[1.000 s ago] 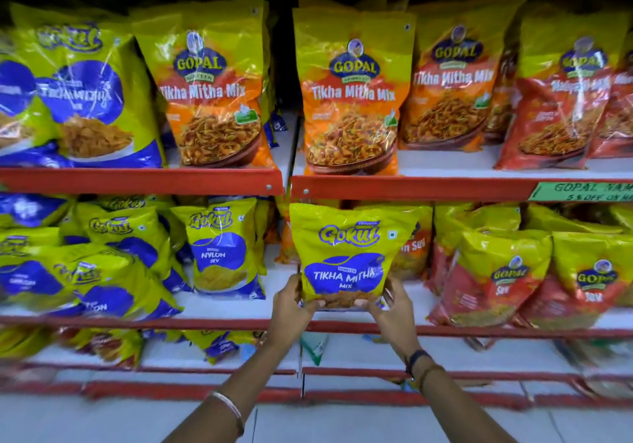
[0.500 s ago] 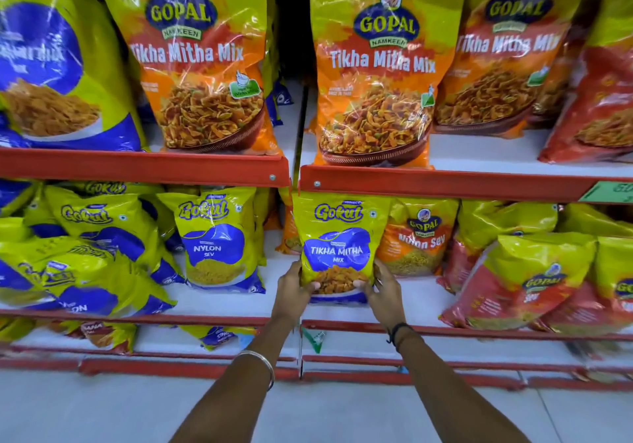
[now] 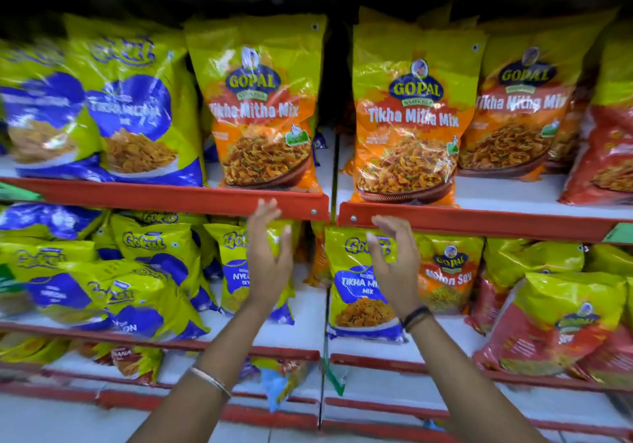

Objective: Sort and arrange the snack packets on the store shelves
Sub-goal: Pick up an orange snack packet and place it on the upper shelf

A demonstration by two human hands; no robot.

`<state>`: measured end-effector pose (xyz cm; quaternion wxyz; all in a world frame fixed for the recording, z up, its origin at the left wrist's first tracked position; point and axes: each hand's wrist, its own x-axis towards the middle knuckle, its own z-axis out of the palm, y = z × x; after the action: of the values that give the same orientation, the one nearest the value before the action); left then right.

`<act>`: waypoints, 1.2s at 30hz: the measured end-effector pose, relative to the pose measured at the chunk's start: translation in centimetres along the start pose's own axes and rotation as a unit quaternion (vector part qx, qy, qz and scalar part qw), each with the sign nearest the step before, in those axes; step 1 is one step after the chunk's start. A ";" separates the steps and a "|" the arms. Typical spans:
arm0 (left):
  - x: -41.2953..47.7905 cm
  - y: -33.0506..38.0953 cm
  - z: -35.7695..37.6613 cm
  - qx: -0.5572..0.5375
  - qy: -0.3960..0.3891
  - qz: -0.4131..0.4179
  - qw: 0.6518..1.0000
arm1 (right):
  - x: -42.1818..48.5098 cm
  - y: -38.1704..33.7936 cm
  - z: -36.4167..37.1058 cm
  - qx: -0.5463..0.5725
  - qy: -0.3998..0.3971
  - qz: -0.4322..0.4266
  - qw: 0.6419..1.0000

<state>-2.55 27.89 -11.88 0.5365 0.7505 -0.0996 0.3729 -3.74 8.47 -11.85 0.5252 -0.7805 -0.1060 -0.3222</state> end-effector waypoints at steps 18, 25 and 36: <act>14.6 -2.5 -7.2 -0.015 -0.151 -0.126 0.980 | 11.3 -5.4 9.7 -0.025 -0.145 0.064 0.987; 11.3 1.2 -6.5 -0.098 -0.061 -0.099 0.988 | 8.1 -7.1 7.4 0.107 -0.046 0.096 0.989; 2.6 9.0 -3.5 -0.067 -0.080 -0.127 0.986 | 1.7 -6.6 -3.8 0.167 -0.027 0.165 0.972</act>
<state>-7.22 28.00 -3.07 0.6190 0.7467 -0.0713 0.2329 -7.24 7.58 -4.91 0.6907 -0.6971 -0.0419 -0.1875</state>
